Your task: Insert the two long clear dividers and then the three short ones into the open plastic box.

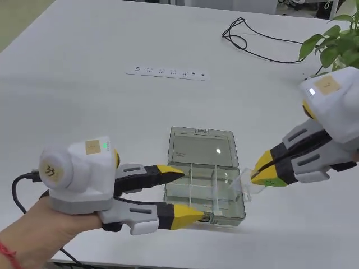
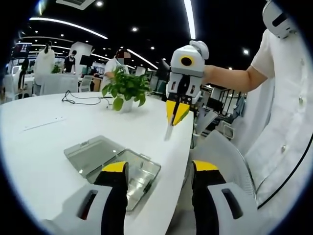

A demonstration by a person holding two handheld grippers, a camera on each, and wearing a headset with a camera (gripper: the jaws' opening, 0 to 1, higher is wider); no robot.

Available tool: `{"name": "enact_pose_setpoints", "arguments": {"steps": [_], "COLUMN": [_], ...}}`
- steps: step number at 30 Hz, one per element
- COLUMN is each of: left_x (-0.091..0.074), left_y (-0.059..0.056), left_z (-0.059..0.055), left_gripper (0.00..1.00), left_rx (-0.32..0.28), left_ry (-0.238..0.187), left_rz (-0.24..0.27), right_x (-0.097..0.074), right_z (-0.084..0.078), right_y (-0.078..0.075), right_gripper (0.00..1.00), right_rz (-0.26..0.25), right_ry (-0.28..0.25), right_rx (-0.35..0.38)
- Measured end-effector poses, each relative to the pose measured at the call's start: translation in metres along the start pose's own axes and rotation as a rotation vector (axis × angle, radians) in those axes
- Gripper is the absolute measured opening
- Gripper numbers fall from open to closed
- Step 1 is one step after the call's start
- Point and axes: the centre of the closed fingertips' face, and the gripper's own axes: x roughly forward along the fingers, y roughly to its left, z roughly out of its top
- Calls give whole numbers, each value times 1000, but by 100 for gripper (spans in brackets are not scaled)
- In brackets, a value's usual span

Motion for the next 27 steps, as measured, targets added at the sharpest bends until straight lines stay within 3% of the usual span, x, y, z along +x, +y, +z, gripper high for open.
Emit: {"name": "enact_pose_setpoints", "arguments": {"steps": [5,16,19,24,27], "left_x": [-6,-13,-14,-16,-18], "left_y": [9,20,24,31,32], "left_z": [-6,-17,-22,-26,-28], "left_gripper": [63,79,85,94,95], "left_rx": [2,-20,-1,-6,-16], "left_ry": [11,24,39,51,46], "left_rz": [43,78,98,129,134], "right_x": [7,27,35,53,61], "right_z": [-6,-18,-22,-40,-47], "right_y": [-10,-27,-32,-43,-45], "right_gripper": [3,3,3,3,3], "right_rz": [-24,-37,-41,-43,-39], "right_ry": [42,101,118,148,169], "right_rx": [-24,-56,-63,-63,-70]}}
